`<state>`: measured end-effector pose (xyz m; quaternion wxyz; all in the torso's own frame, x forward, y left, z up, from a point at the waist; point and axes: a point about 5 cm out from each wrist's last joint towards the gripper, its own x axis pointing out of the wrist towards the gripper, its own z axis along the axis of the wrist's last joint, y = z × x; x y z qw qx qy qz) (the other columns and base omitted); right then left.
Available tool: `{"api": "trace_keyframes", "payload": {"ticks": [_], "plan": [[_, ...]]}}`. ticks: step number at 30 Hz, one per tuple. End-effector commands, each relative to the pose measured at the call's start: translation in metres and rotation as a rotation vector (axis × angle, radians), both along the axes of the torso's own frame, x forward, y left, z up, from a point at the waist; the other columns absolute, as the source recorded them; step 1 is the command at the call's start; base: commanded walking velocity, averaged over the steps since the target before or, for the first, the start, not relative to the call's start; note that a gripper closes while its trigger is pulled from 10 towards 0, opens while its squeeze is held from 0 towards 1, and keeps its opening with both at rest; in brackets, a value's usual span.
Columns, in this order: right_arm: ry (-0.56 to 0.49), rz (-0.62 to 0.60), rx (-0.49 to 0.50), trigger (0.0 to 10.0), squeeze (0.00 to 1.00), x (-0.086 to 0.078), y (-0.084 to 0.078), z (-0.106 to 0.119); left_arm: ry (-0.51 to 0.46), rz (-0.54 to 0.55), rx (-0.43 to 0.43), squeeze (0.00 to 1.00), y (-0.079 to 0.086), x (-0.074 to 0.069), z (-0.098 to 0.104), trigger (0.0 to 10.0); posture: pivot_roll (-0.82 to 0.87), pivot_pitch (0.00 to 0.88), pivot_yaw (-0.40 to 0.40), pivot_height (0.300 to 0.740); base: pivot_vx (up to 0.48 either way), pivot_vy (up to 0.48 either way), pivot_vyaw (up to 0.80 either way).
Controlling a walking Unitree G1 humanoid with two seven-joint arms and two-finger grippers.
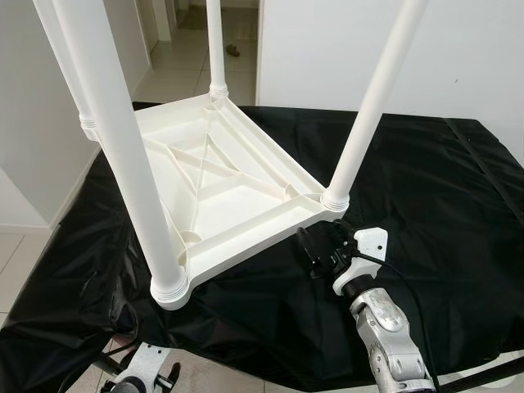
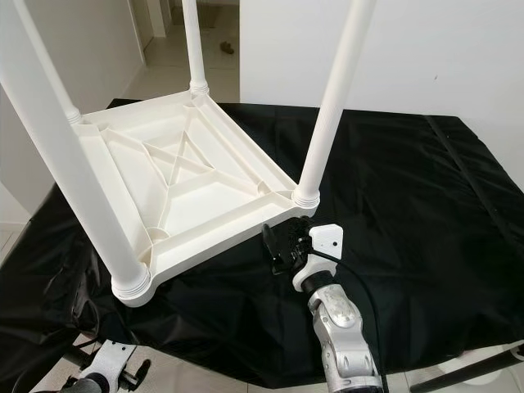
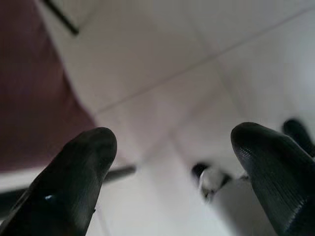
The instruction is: Building children table
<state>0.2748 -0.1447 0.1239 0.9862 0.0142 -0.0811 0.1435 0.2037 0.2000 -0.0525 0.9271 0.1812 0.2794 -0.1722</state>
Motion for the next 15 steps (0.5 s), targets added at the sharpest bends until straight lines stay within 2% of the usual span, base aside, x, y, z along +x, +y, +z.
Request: {"api": "trace_keyframes", "payload": {"ticks": [1, 5, 9, 15], "plan": [[0.018, -0.012, -0.035, 10.0, 0.00, 0.004, -0.006, -0.003, -0.093, -0.069, -0.059, 0.00, -0.009, 0.003, 0.010, 10.0, 0.09, 0.087, -0.008, 0.740, 0.000, 0.000, 0.00], [0.021, -0.002, -0.049, 10.0, 0.00, 0.007, -0.007, -0.002, -0.154, -0.109, -0.093, 0.00, -0.017, 0.004, 0.016, 10.0, 0.09, 0.097, -0.022, 0.740, 0.000, 0.000, 0.00], [0.021, 0.011, -0.113, 10.0, 0.00, 0.018, -0.010, -0.001, -0.251, -0.211, -0.123, 0.00, -0.028, -0.003, 0.029, 10.0, 0.10, 0.113, -0.037, 0.740, 0.000, 0.000, 0.00], [0.015, 0.020, -0.161, 10.0, 0.00, 0.028, -0.012, 0.001, -0.286, -0.271, -0.128, 0.00, -0.032, -0.010, 0.035, 10.0, 0.11, 0.124, -0.040, 0.740, 0.000, 0.000, 0.00]]}}
